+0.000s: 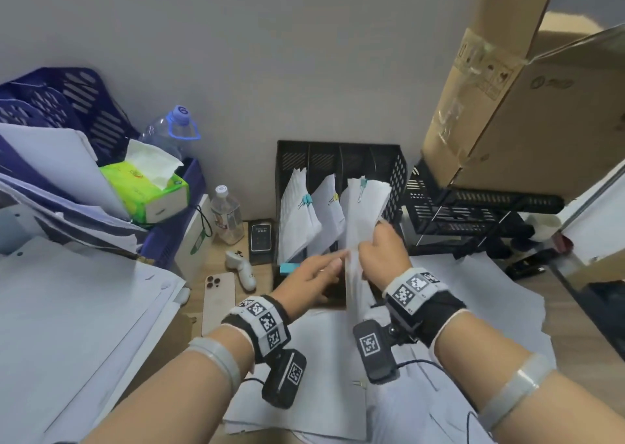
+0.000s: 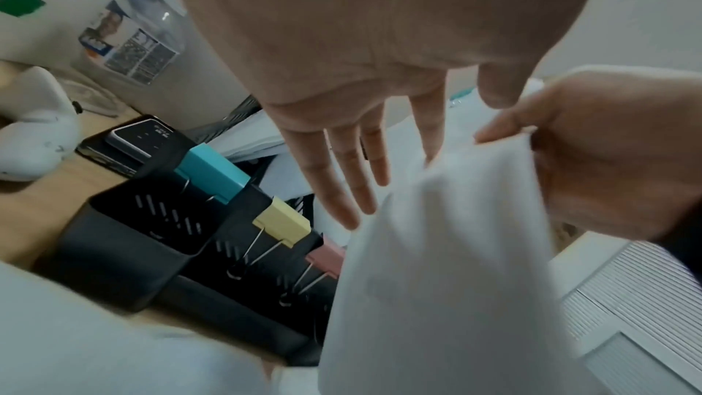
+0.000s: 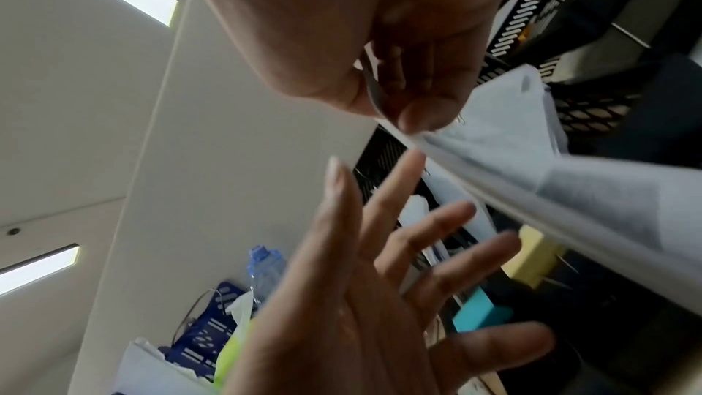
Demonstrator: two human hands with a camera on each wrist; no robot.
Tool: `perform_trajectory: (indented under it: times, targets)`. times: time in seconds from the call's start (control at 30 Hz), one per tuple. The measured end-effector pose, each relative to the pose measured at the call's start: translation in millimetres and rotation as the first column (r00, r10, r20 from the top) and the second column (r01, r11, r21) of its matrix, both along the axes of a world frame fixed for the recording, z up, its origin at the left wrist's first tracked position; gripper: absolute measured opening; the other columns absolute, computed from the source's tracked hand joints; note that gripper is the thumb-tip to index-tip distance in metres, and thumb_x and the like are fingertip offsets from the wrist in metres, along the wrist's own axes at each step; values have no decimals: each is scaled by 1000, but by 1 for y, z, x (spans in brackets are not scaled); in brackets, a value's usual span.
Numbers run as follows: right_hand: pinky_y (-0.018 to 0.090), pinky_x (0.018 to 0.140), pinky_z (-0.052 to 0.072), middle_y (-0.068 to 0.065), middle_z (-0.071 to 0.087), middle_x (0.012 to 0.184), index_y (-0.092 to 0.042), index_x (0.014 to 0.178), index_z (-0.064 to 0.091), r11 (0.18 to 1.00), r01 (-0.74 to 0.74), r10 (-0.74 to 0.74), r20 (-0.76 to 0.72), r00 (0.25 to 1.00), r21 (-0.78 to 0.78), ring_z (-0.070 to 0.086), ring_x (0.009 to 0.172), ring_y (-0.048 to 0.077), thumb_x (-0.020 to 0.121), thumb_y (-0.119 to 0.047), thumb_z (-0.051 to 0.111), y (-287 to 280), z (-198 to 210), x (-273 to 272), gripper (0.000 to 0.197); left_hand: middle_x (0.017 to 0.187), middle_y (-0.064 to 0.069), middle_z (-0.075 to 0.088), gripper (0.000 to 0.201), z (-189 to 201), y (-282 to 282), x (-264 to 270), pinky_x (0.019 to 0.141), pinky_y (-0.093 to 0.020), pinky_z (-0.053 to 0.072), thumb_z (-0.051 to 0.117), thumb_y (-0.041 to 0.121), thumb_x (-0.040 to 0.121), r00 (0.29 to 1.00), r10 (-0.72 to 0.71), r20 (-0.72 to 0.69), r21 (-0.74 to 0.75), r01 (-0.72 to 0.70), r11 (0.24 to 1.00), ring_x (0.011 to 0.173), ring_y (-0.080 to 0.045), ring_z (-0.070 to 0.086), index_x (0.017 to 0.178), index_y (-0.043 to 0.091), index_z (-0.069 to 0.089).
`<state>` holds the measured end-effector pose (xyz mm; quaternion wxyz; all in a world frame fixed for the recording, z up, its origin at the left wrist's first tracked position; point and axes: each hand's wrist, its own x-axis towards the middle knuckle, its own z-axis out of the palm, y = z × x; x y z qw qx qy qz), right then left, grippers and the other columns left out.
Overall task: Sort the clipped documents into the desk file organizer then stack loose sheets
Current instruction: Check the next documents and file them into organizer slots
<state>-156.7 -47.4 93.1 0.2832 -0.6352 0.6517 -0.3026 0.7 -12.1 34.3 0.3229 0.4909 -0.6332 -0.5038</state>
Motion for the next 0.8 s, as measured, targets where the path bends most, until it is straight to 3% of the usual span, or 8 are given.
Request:
perform_trajectory:
  times: [0.07, 0.13, 0.23, 0.33, 0.47, 0.63, 0.73, 0.8]
  targets:
    - [41, 85, 52, 5, 58, 108, -12, 100, 54, 999, -26, 27, 54, 998, -28, 59, 94, 26, 82, -1, 44, -7, 17, -11, 23, 125, 0, 53, 48, -1, -25, 5, 96, -44, 57, 51, 38, 102, 962, 117, 245, -81, -100, 992, 104, -15, 62, 149, 41, 41]
    - [42, 84, 54, 7, 61, 109, -13, 104, 55, 995, -81, 87, 121, 989, -51, 61, 97, 25, 84, -1, 45, -13, 36, -18, 25, 128, -7, 47, 65, 2, -50, 7, 98, -40, 54, 57, 32, 99, 867, 155, 474, -131, -105, 986, 99, -22, 61, 156, 40, 27]
    - [18, 67, 55, 3, 59, 117, -25, 108, 56, 970, -222, 236, 174, 956, -98, 61, 91, 10, 91, -1, 46, -21, 66, -21, 31, 135, -9, 34, 82, 7, -81, 5, 87, -34, 55, 60, 30, 96, 762, 129, 635, -95, -89, 992, 95, -29, 61, 158, 45, 9]
    - [17, 55, 57, 4, 59, 119, -26, 113, 56, 951, -288, 307, 226, 924, -112, 64, 82, 4, 95, 0, 45, -32, 88, -17, 33, 148, -14, 24, 70, 6, -99, 5, 96, -44, 56, 58, 37, 95, 610, 90, 787, -56, -75, 996, 108, -38, 63, 155, 36, 20]
    - [13, 46, 52, -1, 62, 105, -19, 115, 56, 947, -307, 321, 315, 893, -95, 66, 69, -10, 95, 1, 45, -51, 97, -7, 31, 141, -19, 37, 54, 5, -110, 15, 93, -47, 52, 52, 42, 97, 576, 219, 788, -69, -270, 960, 111, -42, 63, 142, 18, 36]
    - [26, 59, 61, -11, 69, 86, -26, 91, 62, 925, -378, 359, 426, 831, -41, 71, 70, 0, 93, 5, 45, -67, 90, 7, 36, 123, -17, 64, 38, 10, -114, 51, 83, -42, 51, 52, 10, 92, 510, 304, 805, -176, -283, 943, 109, -38, 65, 129, 7, 44]
    - [32, 71, 62, -6, 71, 96, -22, 100, 64, 928, -372, 334, 458, 824, -6, 72, 81, 10, 94, 2, 46, -81, 74, 22, 31, 117, -18, 66, 33, 19, -110, 62, 80, -42, 50, 51, 2, 90, 524, 308, 794, -183, -277, 943, 104, -39, 66, 122, 7, 47]
    - [30, 78, 57, 3, 66, 111, -12, 116, 59, 946, -325, 303, 359, 883, 0, 66, 94, 17, 94, -2, 45, -96, 56, 35, 27, 116, -19, 67, 30, 25, -107, 63, 79, -42, 49, 49, 3, 92, 546, 340, 766, -197, -305, 932, 103, -41, 65, 121, 7, 48]
